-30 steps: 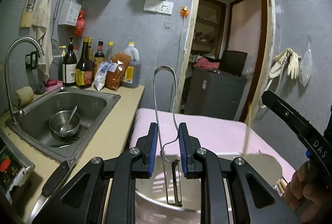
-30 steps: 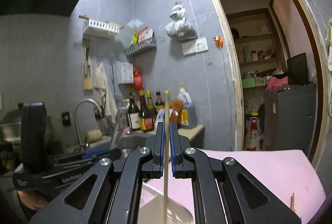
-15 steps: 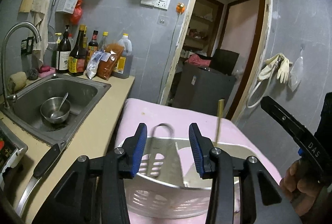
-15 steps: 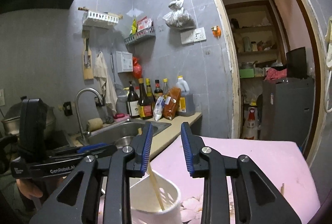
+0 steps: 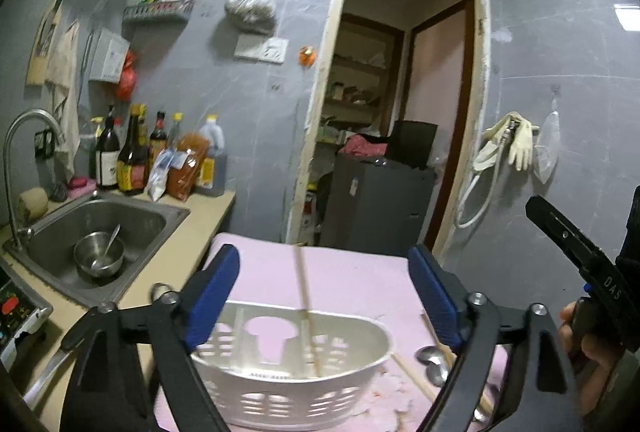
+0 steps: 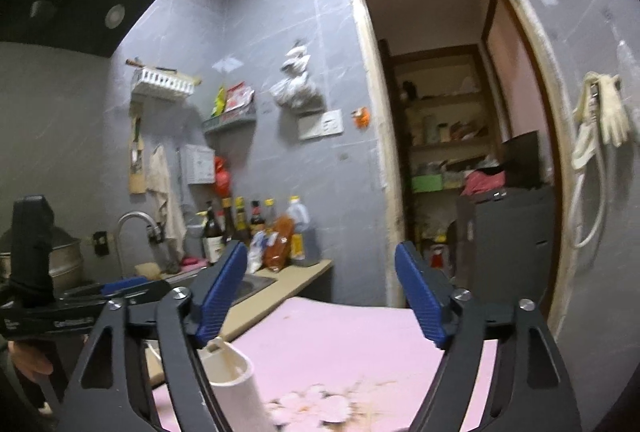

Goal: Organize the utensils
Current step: 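Move both grippers back over the remaining utensils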

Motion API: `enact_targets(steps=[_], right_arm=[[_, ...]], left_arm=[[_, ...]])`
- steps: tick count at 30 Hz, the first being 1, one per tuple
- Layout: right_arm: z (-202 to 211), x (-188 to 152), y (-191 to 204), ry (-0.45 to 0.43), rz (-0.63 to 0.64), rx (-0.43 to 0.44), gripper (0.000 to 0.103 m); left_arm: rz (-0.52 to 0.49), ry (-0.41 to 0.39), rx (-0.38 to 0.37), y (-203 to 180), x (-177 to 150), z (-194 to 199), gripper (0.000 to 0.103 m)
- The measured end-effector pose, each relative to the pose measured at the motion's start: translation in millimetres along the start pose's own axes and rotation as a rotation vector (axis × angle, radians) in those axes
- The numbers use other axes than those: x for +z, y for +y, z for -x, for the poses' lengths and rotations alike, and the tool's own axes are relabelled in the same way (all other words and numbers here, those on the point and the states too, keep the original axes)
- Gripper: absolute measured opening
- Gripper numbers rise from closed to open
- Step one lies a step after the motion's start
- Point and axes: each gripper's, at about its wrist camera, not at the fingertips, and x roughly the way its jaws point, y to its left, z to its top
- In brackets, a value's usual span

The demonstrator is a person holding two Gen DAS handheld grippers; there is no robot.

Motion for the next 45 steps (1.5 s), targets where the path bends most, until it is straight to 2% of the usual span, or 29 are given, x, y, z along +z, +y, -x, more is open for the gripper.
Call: enact_targets(steps=[4, 7, 11, 16, 21, 29, 32, 36, 38, 44, 45], right_arm=[[23.3, -0.2, -22.5, 0.001, 0.010, -0.048, 0.095], [39.0, -3.7, -35.7, 0.002, 0.033, -0.083, 0.103], [52.9, -10.5, -50.2, 0.017, 0.052, -0.109, 0.103], [63.2, -21.7, -70.7, 0.052, 0.057, -0.128, 0.103], [59.6, -35.0, -90.2, 0.130, 0.045, -0.135, 0.103], [50.4, -58.5, -112.6, 0.270, 0.005, -0.129, 0.103], [47.8, -66.9, -119.4, 0.322, -0.006, -0.135, 0.097], [42.7, -79.8, -130.1, 0.402, -0.028, -0.129, 0.083], [40.4, -85.4, -133.6, 0.435, -0.039, -0.121, 0.079], [33.1, -97.0, -137.4, 0.524, -0.052, -0.099, 0.066], [31.3, -98.4, -137.7, 0.539, -0.057, -0.094, 0.063]], left_arm=[[0.005, -0.019, -0.020, -21.0, -2.1, -0.6, 0.098], [0.009, -0.027, -0.033, -35.8, -7.1, -1.1, 0.099], [-0.009, -0.018, -0.042, -58.0, -14.9, -4.2, 0.100], [-0.034, 0.029, -0.054, -81.1, -31.2, -11.6, 0.100], [-0.053, 0.103, -0.056, -99.5, -51.6, -24.0, 0.100], [-0.085, 0.264, -0.040, -118.0, -85.6, -50.8, 0.100], [-0.080, 0.335, -0.039, -120.1, -97.7, -61.8, 0.099], [-0.067, 0.392, -0.048, -120.5, -109.3, -69.6, 0.099], [-0.065, 0.419, -0.052, -121.0, -112.4, -74.3, 0.095], [-0.045, 0.524, -0.055, -119.4, -122.5, -97.4, 0.074], [-0.039, 0.542, -0.056, -118.7, -123.4, -100.8, 0.068]])
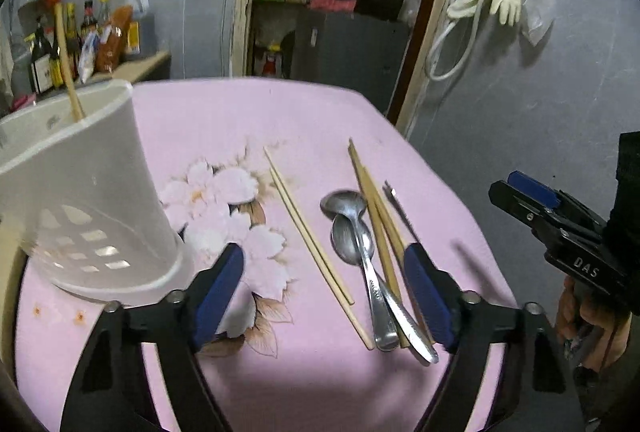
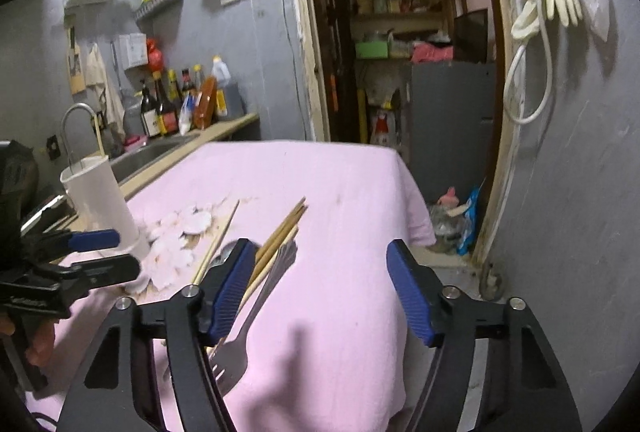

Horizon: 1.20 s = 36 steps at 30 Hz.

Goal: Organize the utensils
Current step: 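Move both grippers back over the remaining utensils, then close the left gripper on a chopstick while the right gripper grasps the fork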

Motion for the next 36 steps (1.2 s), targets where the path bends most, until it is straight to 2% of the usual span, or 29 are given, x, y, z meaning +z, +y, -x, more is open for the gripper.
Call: enact_targets(steps=[1, 5, 7, 9, 12, 18, 29, 36], right_arm=[[-2.0, -0.6, 0.0, 0.012, -0.003, 0.009, 0.059], [-12.4, -2.1, 3.0, 0.069, 0.006, 0.035, 0.050], [-18.0, -3.2, 6.5, 0.098, 0.017, 0.046, 0.046], [-24.7, -3.9, 9.4, 0.131, 0.018, 0.066, 0.041], [-34.5, -5.6, 13.0, 0.178, 0.016, 0.094, 0.036], [-48.9, -8.8, 19.8, 0.238, 0.028, 0.111, 0.035], [-61.3, -9.6, 18.4, 0.293, 0.025, 0.113, 0.034], [-69.5, -6.2, 18.1, 0.305, 0.012, 0.111, 0.031]], left_arm=[[0.008, 0.020, -0.004, 0.8, 0.4, -3.6, 0.061], [0.018, 0.072, -0.003, 3.5, 1.8, -14.9, 0.050], [0.018, 0.095, -0.003, 4.1, 0.9, -21.3, 0.040], [0.024, 0.122, -0.003, 5.9, 1.9, -26.7, 0.034], [0.039, 0.150, -0.010, 9.5, 4.2, -33.5, 0.031], [0.044, 0.192, 0.004, 16.0, 9.9, -48.6, 0.019], [0.061, 0.223, 0.029, 21.7, 18.8, -64.9, 0.016], [0.102, 0.259, 0.039, 26.0, 25.7, -69.6, 0.009]])
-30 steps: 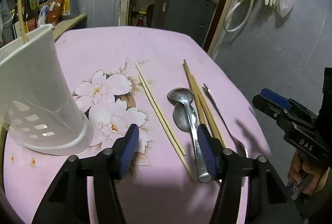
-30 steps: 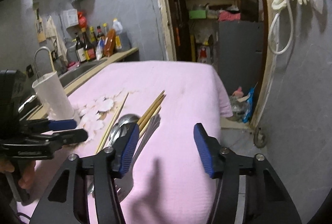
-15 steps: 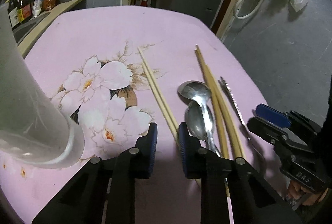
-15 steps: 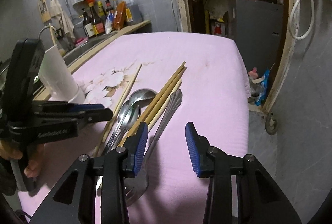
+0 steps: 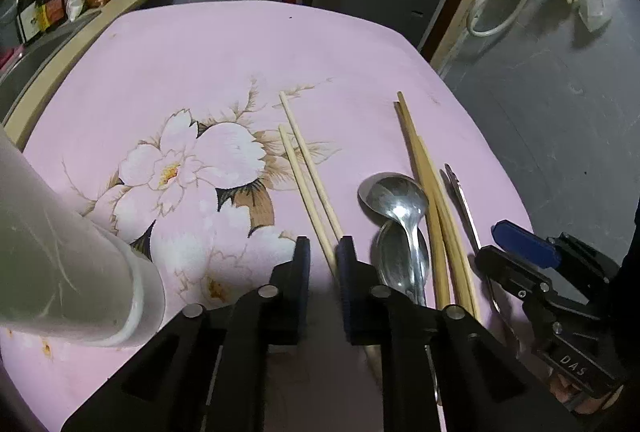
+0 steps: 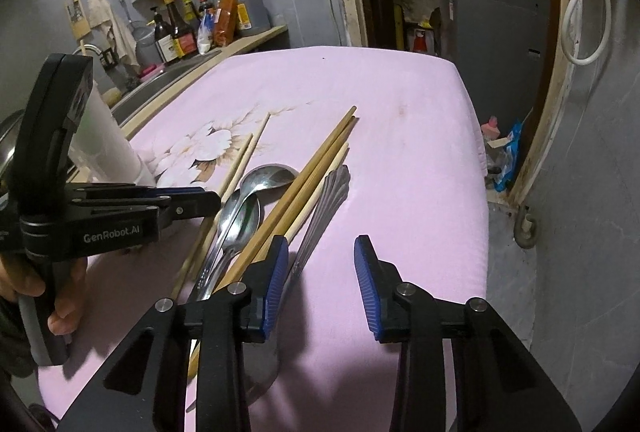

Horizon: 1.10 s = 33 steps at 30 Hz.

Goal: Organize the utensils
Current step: 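Close the left gripper on a chopstick while the right gripper grasps the fork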

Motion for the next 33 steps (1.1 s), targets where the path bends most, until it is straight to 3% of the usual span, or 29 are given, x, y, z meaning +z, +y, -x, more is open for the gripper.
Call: enact_targets(steps=[5, 7, 9, 13, 23, 28, 30, 33], right_arm=[[-7.3, 5.4, 2.5, 0.017, 0.010, -0.014, 0.025], [-7.5, 5.5, 3.9, 0.017, 0.015, 0.000, 0.013], [-5.4, 3.5, 6.8, 0.012, 0.032, -0.002, 0.008], [-0.4, -1.2, 8.9, 0.010, 0.041, -0.006, 0.006], [20.0, -18.7, 13.9, 0.041, 0.038, 0.008, 0.006], [23.2, -19.1, 15.5, 0.039, -0.005, 0.040, 0.013], [25.6, -16.4, 14.9, 0.024, -0.017, 0.027, 0.020], [26.8, -12.1, 15.1, 0.017, -0.013, -0.011, 0.022]], left_arm=[[0.002, 0.014, -0.002, -0.6, 2.8, 0.0, 0.005], [-0.016, 0.015, 0.008, -2.7, 2.6, 0.5, 0.005], [-0.028, 0.025, 0.003, -3.5, 0.6, 2.9, 0.005], [-0.034, 0.044, -0.012, -2.3, -8.5, 7.0, 0.005], [-0.099, 0.084, -0.035, -0.1, -49.7, 37.4, 0.004], [-0.118, 0.090, -0.030, 5.1, -56.0, 46.7, 0.005], [-0.112, 0.099, -0.038, 7.8, -54.6, 46.7, 0.005], [-0.109, 0.111, -0.046, 8.8, -53.6, 47.4, 0.005]])
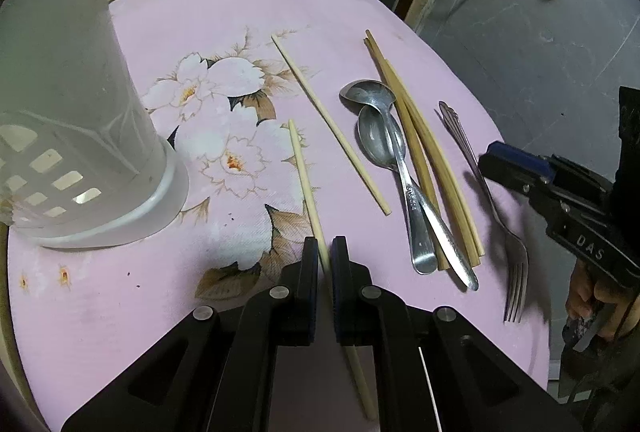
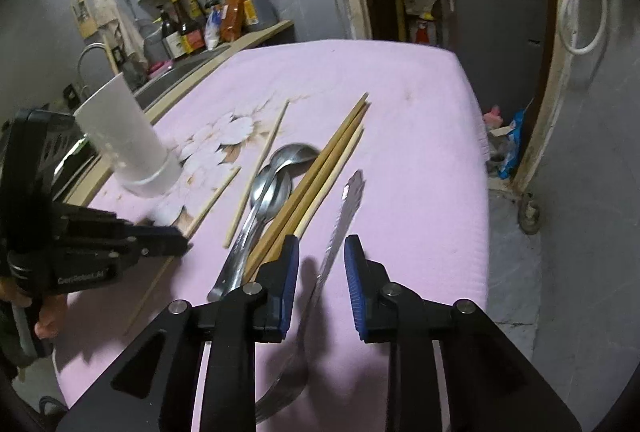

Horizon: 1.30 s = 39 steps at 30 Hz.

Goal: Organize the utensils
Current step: 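Close the left gripper on a chopstick while the right gripper grasps the fork, then lift the chopstick with the left gripper while the right gripper lifts the fork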

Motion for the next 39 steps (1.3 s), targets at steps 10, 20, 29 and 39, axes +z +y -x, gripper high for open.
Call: enact_targets(steps=[10, 20, 29, 39], right_arm=[[-16.4, -1.6, 4.5, 0.018, -0.009, 0.005, 0.013], [-11.9, -1.2, 10.7, 0.036, -0.002, -0.003, 0.015], [-23.1, -2.2, 22.5, 0.065, 0.075, -0.088, 0.019], [-23.9, 3.2, 13.6, 0.056, 0.026, -0.077, 0.004]], left_arm=[[0.010, 0.002, -0.020, 0.4, 0.5, -4.1, 0.005], [0.009, 0.016, -0.035, -0.1, 3.2, -7.7, 0.005], [-0.007, 0.034, -0.015, -9.2, 19.1, -22.5, 0.006], [-0.031, -0.001, -0.011, -14.0, 16.8, -25.5, 0.003]])
